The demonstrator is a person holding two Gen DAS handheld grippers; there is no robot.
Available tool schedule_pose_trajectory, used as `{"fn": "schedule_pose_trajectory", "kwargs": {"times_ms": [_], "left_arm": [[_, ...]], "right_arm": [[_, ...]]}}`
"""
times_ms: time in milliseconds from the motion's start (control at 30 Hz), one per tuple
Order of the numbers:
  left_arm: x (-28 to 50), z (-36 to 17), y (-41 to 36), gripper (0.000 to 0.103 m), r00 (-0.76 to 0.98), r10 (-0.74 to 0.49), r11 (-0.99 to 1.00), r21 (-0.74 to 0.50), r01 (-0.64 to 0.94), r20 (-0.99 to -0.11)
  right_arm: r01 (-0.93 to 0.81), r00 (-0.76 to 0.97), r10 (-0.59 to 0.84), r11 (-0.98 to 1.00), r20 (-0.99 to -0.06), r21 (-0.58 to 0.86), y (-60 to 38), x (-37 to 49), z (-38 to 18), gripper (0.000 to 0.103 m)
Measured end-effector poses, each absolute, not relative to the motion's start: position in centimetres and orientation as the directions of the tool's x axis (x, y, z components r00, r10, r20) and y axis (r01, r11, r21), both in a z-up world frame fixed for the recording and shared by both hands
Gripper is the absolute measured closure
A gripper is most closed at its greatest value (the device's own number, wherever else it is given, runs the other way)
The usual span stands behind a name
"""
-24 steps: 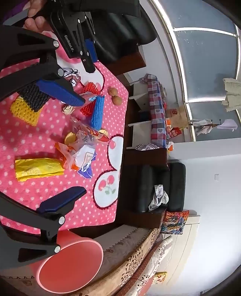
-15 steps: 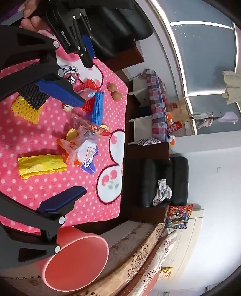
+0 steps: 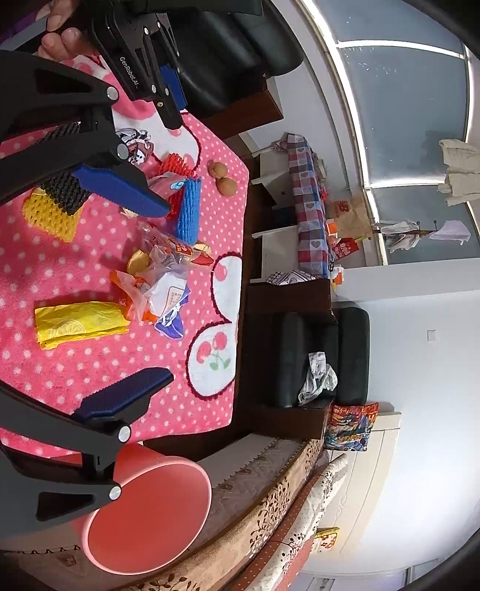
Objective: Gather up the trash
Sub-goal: 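Lower the left gripper onto the crumpled foil wrapper and close it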
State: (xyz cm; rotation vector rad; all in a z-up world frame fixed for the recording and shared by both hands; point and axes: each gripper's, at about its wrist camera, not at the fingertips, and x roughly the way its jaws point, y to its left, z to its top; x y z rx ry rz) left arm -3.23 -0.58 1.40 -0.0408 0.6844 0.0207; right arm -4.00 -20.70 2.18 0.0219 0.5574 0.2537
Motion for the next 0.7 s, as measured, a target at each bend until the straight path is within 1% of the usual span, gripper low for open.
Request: {"fn": "schedule_pose_trajectory", "kwargs": {"times_ms": [200, 400, 700], "left_arm": [[-3.2, 1.4, -0.4, 0.069, 0.773, 0.002, 0.999, -0.026, -0.024, -0.634], [-3.2, 1.5, -0.4, 0.069, 0.774, -0.013, 0.999, -0.032, -0.009, -0.633], [-4.1, 1.4, 0.7, 0.069, 0.777, -0.087, 0.996, -0.078, 0.049, -0.623]], "right_arm": [[-0.241, 0.813, 0.252, 0.966, -0.525, 0.091, -20.5, -4.2, 2.4, 0.023], [-0.233, 0.831, 0.226, 0.971, -0.508, 0.051, -20.4, -4.6, 2.7, 0.023], [-0.228, 0.804, 0.244, 0.969, -0.542, 0.098, -21.4, -4.1, 1.7, 0.024]]}}
